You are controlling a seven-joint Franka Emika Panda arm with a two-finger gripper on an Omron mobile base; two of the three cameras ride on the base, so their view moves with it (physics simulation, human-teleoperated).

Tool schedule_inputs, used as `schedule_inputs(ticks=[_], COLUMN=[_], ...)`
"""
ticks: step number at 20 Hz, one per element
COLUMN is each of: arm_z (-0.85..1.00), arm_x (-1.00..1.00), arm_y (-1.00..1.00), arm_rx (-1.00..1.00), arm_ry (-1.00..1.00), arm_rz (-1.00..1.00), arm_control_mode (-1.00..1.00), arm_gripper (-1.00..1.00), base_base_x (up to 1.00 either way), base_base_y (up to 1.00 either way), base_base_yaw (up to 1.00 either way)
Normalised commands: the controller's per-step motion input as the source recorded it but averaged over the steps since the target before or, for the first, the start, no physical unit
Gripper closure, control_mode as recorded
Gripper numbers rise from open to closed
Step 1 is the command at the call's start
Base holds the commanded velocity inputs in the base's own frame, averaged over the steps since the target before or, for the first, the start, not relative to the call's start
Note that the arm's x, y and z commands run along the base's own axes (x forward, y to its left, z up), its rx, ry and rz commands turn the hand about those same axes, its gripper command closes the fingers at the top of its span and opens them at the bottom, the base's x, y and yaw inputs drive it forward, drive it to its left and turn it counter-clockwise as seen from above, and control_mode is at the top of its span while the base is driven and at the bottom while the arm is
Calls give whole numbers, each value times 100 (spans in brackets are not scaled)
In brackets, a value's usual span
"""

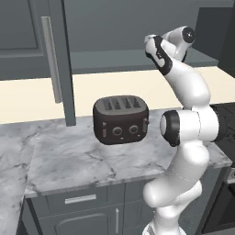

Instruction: Pick the apple from the counter and place it in the cabinet. Then close the cabinet.

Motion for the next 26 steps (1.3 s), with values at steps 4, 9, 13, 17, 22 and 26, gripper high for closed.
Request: schedule_inputs(ticks=[4,9,13,17,22,26], arm_z=[-14,-14,-26,-23,-21,-1], arm_x=[54,33,6,0,0,-37], arm_y=[0,0,0,0,0,0], arm_rx=[5,4,1,0,0,0], arm_ry=[3,1,0,0,0,0], arm_rz=[0,0,0,0,0,0], arm_control_mode=[-100,-100,-100,-100,-100,-100], arm_gripper=[100,100,-100,-100,-100,-100], base_base_x=[0,0,0,0,0,0], base_base_y=[0,0,0,0,0,0], base_base_yaw=[0,0,0,0,0,0])
